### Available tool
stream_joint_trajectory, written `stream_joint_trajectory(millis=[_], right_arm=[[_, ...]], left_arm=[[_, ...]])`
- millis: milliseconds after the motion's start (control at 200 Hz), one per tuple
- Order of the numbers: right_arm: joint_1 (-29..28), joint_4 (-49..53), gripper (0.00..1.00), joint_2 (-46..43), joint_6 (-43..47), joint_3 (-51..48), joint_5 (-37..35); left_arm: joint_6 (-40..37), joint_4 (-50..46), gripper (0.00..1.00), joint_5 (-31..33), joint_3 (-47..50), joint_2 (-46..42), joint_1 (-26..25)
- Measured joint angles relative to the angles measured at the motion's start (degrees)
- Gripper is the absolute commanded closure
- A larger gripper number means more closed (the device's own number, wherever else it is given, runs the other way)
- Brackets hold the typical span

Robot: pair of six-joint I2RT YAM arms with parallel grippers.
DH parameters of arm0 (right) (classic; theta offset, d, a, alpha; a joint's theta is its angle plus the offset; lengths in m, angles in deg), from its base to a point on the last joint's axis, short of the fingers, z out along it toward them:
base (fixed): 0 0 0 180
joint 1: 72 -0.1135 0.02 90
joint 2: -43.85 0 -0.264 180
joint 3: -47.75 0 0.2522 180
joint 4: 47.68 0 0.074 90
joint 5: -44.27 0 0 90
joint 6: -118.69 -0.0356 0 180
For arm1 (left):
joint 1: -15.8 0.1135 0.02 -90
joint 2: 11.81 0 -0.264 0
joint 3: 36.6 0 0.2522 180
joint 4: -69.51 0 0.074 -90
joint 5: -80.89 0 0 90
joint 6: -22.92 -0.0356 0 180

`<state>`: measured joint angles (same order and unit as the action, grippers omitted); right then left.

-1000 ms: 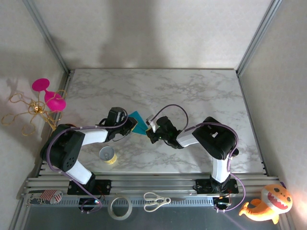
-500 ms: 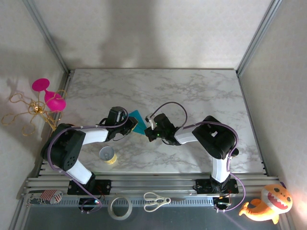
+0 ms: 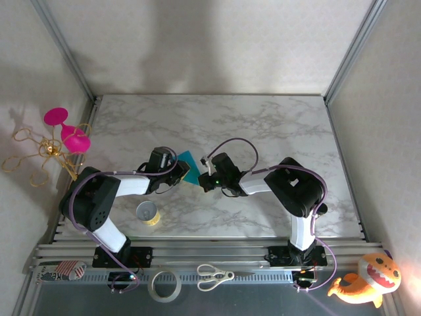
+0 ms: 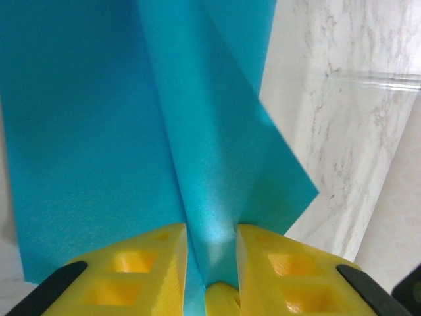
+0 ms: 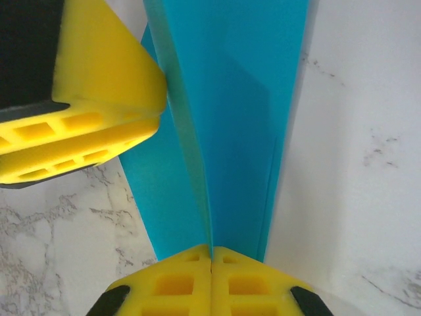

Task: Fold a paper plane with a square sheet of paper (pick it up from the middle)
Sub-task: Fourth fold the wing at the center of the table.

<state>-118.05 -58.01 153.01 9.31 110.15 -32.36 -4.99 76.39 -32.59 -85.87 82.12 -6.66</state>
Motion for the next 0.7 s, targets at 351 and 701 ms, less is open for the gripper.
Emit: stream_joint_trajectory(millis=[351, 701], right_arm=[[1.40, -1.42, 0.98, -0.20, -4.87, -1.25, 2.67], [3.17, -2.10, 0.95, -0.20, -7.06, -1.86, 6.49]], left_arm=[[-0.42, 4.00, 0.76, -1.90, -0.07, 1.25, 0.00], [-2.34, 4.85, 0.85, -4.35, -3.34, 4.98, 0.00]])
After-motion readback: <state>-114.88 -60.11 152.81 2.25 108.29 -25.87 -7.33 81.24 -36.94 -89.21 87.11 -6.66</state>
